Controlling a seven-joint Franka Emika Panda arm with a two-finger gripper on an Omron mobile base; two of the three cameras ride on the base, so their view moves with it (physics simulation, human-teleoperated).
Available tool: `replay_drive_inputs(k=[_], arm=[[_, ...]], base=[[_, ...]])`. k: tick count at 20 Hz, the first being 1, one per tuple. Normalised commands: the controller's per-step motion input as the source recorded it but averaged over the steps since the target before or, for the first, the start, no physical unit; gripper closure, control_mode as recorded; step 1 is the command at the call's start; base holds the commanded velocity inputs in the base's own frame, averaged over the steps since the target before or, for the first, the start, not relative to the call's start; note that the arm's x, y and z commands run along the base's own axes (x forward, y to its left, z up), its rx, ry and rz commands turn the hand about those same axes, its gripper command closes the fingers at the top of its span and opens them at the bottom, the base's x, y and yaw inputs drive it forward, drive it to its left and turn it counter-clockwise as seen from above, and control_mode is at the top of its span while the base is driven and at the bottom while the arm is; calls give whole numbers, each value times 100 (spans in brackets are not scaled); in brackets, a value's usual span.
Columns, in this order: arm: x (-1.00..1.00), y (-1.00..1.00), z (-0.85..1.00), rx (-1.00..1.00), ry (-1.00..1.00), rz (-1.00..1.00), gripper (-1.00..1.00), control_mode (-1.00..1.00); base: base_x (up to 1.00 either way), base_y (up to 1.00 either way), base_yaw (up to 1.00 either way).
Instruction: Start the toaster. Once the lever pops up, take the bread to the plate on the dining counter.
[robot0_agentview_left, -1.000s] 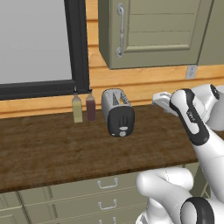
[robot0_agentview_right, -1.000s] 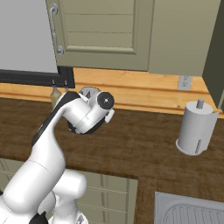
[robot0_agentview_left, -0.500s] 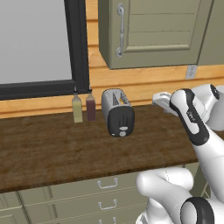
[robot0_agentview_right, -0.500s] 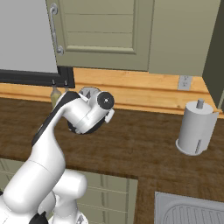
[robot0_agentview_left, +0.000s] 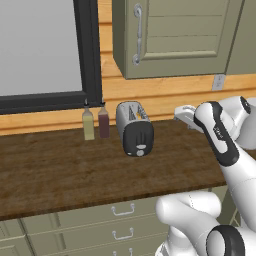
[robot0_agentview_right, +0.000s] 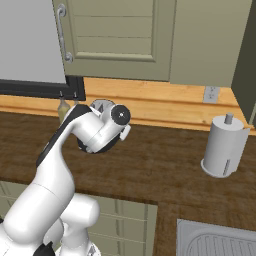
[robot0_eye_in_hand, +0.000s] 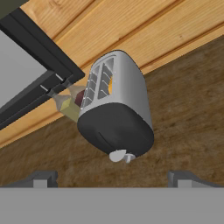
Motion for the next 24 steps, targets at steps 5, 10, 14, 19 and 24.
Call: replay_drive_inputs(k=[5, 10, 14, 19, 24], arm=[[0, 0, 0, 0, 0, 0, -100, -100], [0, 0, 0, 0, 0, 0, -100, -100], [0, 0, 0, 0, 0, 0, -100, -100], [0, 0, 0, 0, 0, 0, -100, -100], [0, 0, 0, 0, 0, 0, -100, -100]], base=[[0, 0, 0], [0, 0, 0], [0, 0, 0], [0, 0, 0], [0, 0, 0]])
